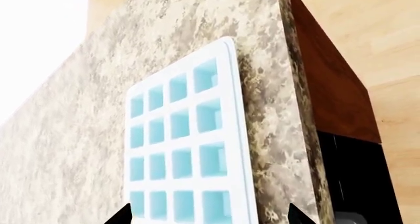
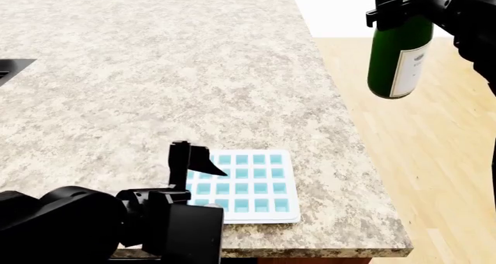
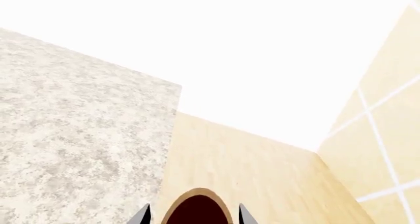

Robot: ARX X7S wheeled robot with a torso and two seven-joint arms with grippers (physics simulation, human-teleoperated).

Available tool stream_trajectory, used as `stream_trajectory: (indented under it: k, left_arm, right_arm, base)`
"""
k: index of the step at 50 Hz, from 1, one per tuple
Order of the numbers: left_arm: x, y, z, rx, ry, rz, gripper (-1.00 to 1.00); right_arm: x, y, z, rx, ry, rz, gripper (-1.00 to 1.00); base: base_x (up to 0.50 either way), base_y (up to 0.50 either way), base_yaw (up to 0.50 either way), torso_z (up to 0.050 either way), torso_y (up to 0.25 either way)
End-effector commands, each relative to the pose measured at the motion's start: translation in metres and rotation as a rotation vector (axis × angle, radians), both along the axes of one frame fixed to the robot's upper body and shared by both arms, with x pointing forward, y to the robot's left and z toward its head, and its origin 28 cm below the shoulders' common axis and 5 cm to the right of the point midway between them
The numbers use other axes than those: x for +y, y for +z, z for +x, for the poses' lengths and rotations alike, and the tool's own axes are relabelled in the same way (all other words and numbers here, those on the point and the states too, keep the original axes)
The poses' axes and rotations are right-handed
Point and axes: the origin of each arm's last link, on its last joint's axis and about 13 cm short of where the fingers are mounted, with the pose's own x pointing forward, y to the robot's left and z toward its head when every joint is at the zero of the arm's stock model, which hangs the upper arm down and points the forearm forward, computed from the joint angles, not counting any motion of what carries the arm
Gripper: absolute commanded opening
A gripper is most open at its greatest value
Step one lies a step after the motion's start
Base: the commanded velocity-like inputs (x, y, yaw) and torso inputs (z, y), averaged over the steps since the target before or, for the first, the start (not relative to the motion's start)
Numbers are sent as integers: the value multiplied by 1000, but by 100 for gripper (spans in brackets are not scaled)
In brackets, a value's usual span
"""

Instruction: Pick the bottle and ice cube tray and place them in the sink. Then turn on the water.

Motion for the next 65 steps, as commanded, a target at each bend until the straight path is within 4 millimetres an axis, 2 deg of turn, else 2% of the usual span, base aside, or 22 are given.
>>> stream_trajectory:
  k: [1, 28, 50, 51, 65]
  left_arm:
    - [-2, -12, 7, 20, 11, -4, 100]
    - [0, -25, 18, 44, 53, 33, 100]
    - [8, -38, 35, 30, 140, 73, 100]
    - [8, -37, 35, 30, 140, 74, -100]
    - [7, -33, 33, 23, 125, 59, -100]
  right_arm:
    - [-1, 7, -2, -25, -18, -10, -100]
    - [-2, 4, -4, -22, -17, -3, -100]
    - [-2, 0, -2, -18, -14, 5, -100]
    - [-2, 0, -2, -18, -14, 6, -100]
    - [-3, -2, -1, -21, -16, 13, -100]
  base:
    - [0, 0, 0, 0, 0]
    - [1, -1, -1, 0, 0]
    - [4, -2, -3, 0, 0]
    - [0, -3, -4, 0, 0]
    - [1, 0, 0, 0, 0]
